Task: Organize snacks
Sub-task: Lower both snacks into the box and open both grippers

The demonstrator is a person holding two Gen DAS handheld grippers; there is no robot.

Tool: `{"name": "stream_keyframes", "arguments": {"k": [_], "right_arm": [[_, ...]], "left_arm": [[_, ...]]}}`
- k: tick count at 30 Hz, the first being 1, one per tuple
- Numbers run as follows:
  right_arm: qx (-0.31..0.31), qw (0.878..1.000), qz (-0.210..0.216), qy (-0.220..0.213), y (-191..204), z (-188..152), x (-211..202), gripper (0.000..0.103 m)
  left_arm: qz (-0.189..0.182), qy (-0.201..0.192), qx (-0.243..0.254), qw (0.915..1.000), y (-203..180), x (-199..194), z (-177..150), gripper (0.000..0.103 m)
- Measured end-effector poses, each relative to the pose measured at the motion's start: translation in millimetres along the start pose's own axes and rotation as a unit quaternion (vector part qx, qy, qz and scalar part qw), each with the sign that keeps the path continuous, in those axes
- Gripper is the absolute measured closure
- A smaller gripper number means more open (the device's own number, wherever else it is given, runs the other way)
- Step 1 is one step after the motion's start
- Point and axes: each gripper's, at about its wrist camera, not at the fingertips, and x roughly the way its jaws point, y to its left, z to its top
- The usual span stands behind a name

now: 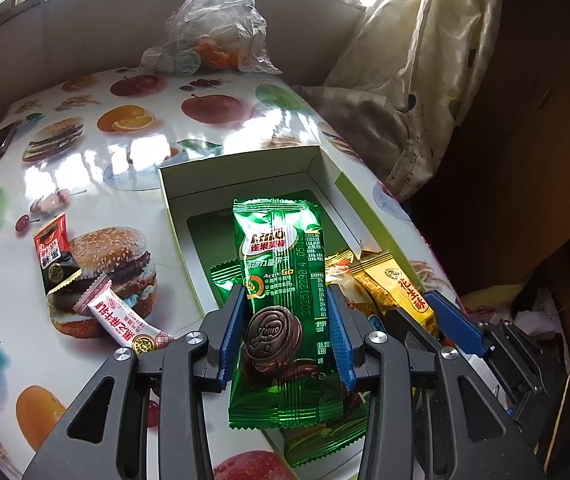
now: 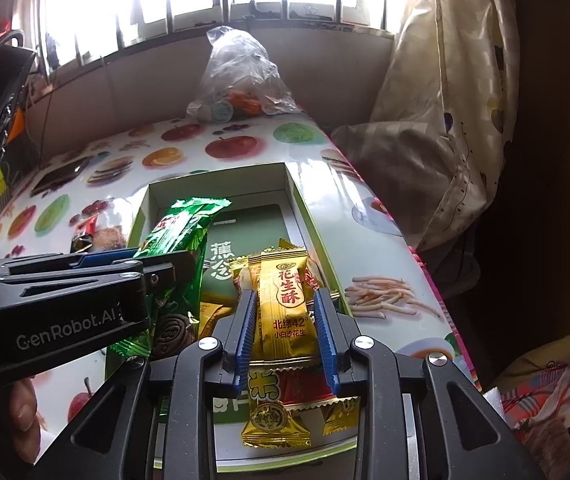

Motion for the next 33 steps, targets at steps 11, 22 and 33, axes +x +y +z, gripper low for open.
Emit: {"name": "stream_keyframes", "arguments": {"k": [11,22,33], "right_arm": [[-0.004,1.000,0.002,-0.004,2,-1,-1,0.069],[0.008,1.000,0.000,-0.008,-1,-2,-7,0.060],[0.021,1.000,-0.003,-0.016,-3,-5,-19,0.058]], "left_arm": [[-0.003,0.004,0.005,1.0000,-1,1,1,0.062],[-0.009,-0.008,0.009,0.9999,-3,-8,-2,0.059],[-0.004,-0.029,0.008,0.9995,-1,-32,-6,0.055]]}}
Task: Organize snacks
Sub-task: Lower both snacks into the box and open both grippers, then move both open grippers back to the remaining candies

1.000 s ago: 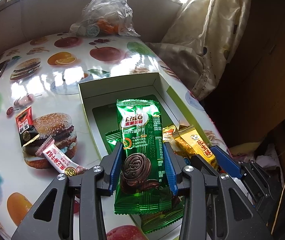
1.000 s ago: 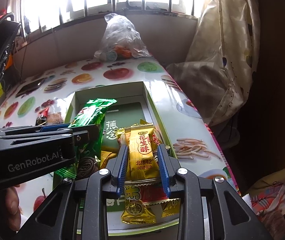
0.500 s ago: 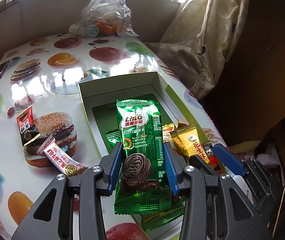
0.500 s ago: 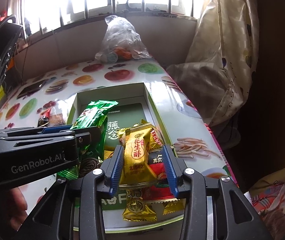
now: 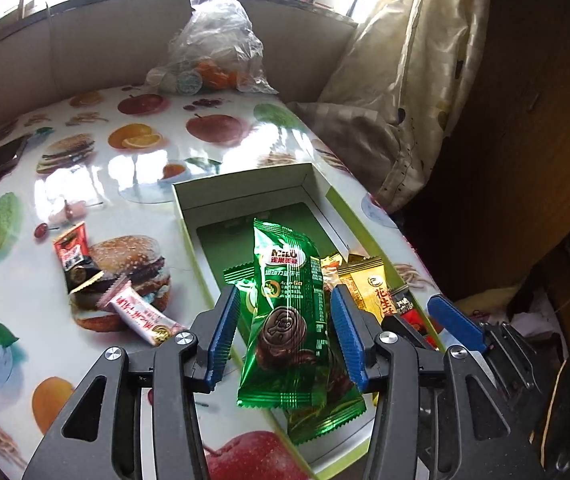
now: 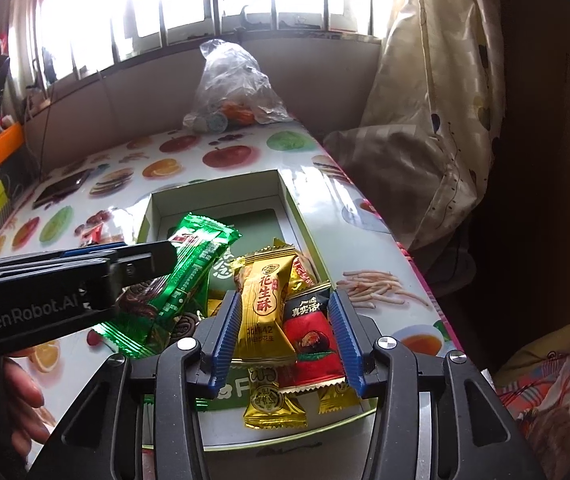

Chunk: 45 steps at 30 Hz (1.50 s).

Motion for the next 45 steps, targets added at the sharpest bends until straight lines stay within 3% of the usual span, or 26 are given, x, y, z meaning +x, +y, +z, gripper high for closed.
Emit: {"name": "stream_keyframes", "arguments": {"k": [14,29,45], "right_arm": [[0.009,1.000,0.000,-0.016,4,-3,-22,0.056],[0.005,0.999,0.038,-0.036,27,-5,-42,0.055],[-0.029,0.995,0.092,-0.037,74,5,-38,0.055]], "left_arm": [[0.023,-0.028,0.006,0.9993,5,-37,-14,0.055],[0.059,-0.051,-0.004,0.9969,32,-70,-35,0.055],[0.095,-0.065,-0.063,0.9914,100,-91,-50,0.055]]}}
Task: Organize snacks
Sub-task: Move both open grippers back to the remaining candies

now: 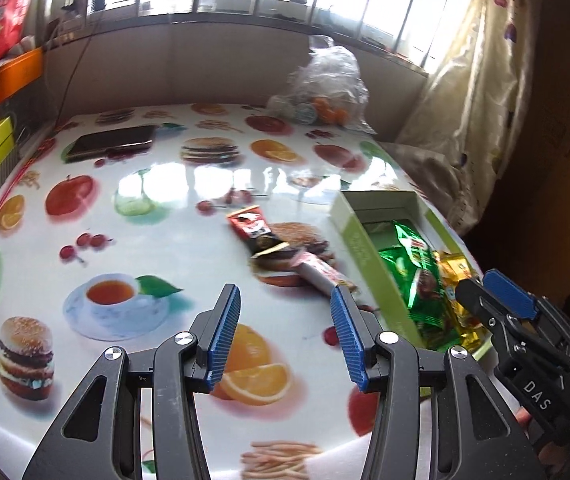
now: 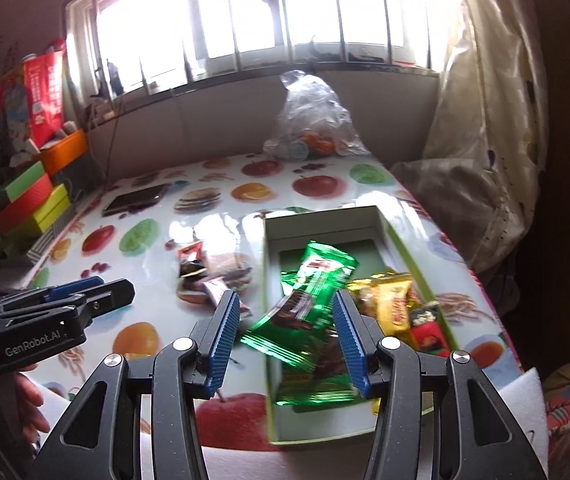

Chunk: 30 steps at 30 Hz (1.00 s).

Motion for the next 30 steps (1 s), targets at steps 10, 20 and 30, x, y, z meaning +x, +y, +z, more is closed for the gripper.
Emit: {"name": "stream_keyframes", "arguments": {"k": [10,20,30], "right_arm": [[-0.048,0.998,0.034,0.038,40,7,41,0.055],[-0.097,0.989,0.062,0.088,66,7,89,0.055],[-0.123,0.984,0.051,0.122,71,7,127,0.055]], "left_arm": [[0.018,0.005,-0.035,0.9992,39,6,-5,0.055],[0.022,0.013,-0.053,0.9983,60,17,-6,0.055],[0.022,0.022,-0.063,0.9976,70,28,-5,0.055]]}}
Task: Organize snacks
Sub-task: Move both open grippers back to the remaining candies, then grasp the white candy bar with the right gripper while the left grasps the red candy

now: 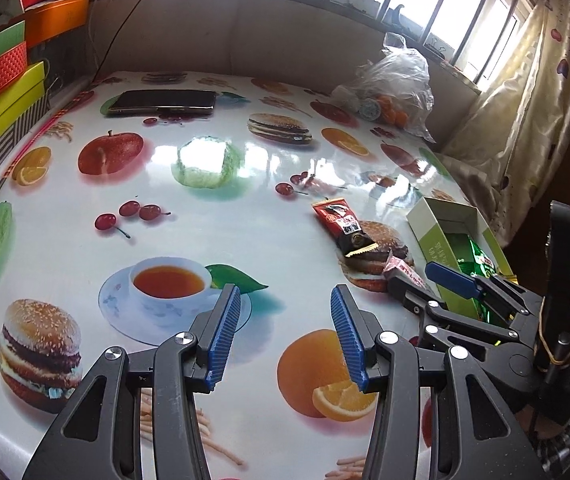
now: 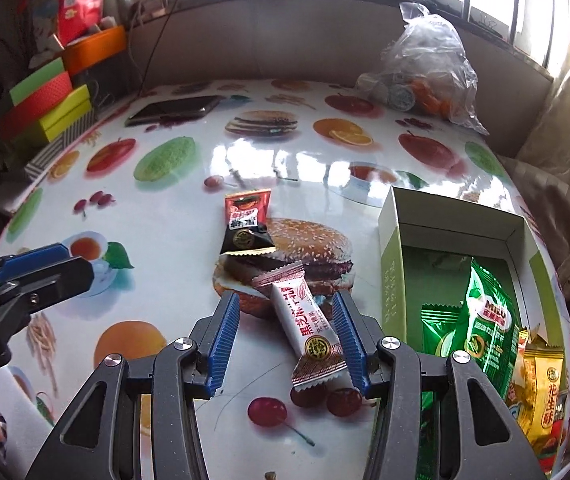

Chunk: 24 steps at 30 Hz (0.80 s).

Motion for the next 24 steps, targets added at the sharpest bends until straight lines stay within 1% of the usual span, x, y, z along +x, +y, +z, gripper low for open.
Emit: {"name": "stream_keyframes", "arguments": {"k": [4,7,9,14,16,17,20,22,24], "right_arm": [[-0.008,1.000,-0.003,0.014,1,0,9,0.055],[-0.010,0.999,-0.014,0.029,3,-1,14,0.055],[-0.010,0.999,-0.006,0.034,4,-1,17,0.055],[-0.003,1.000,-0.006,0.031,5,-2,18,0.059],[-0.002,1.000,-0.010,0.028,5,-3,16,0.067],[-0.001,1.000,-0.011,0.027,4,-3,15,0.068],[0.005,1.000,-0.007,0.023,3,-3,13,0.078],[0.007,1.000,0.000,0.027,4,-5,15,0.080],[0.006,1.000,-0.004,0.022,5,-6,14,0.082]], "left_arm": [[0.000,0.003,-0.003,1.0000,2,4,0,0.055],[0.000,0.005,-0.005,1.0000,3,6,1,0.055],[-0.001,0.005,-0.005,1.0000,3,6,0,0.054],[0.001,0.004,-0.007,1.0000,4,6,0,0.054],[0.002,0.004,-0.007,1.0000,4,6,0,0.055],[0.003,0.004,-0.007,1.0000,4,6,0,0.055],[0.005,0.003,-0.007,1.0000,4,5,0,0.055],[0.007,0.003,-0.008,0.9999,4,5,-1,0.055],[0.007,0.003,-0.008,0.9999,4,4,0,0.055]]}}
